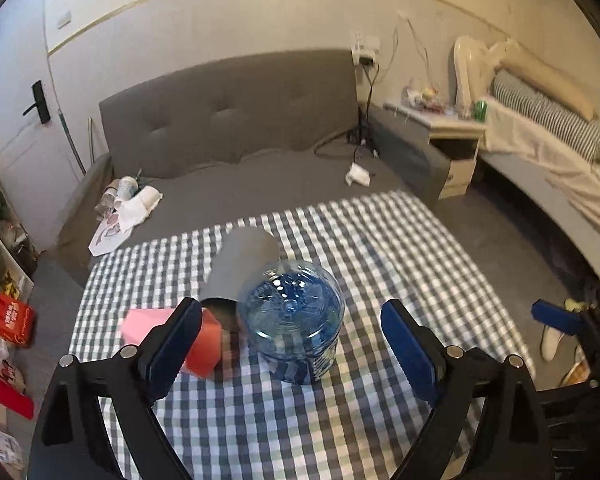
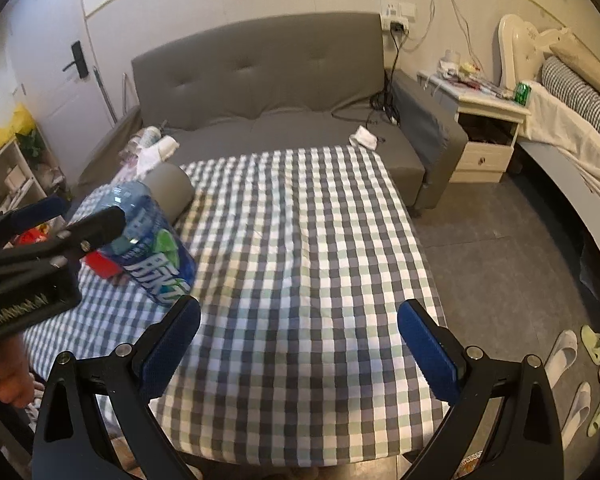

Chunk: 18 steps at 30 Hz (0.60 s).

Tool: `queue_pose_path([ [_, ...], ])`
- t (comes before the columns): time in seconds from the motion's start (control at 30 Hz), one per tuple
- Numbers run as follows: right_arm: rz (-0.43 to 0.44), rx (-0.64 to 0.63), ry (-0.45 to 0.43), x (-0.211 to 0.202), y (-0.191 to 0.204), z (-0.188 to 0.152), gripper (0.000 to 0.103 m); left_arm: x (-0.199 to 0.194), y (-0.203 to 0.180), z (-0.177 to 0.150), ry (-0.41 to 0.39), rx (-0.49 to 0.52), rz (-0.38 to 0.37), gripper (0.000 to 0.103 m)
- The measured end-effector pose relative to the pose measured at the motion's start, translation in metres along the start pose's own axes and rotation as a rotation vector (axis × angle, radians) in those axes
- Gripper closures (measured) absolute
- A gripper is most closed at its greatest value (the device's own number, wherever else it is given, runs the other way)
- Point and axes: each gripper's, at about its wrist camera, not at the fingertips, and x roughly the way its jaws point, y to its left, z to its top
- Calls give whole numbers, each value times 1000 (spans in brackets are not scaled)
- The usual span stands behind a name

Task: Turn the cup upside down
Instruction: 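Open the left gripper and pull it back from the standing bottle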

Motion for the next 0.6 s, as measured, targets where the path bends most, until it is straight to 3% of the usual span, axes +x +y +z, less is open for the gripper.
queue_pose_path([
  [0.27,17,-43,-115,-40,23,-9,3,-46,34,-33,-94,-72,18,9],
  [0.6,49,-69,-195,-77,54,-38,3,-69,68,-82,-76,-148,35,6],
])
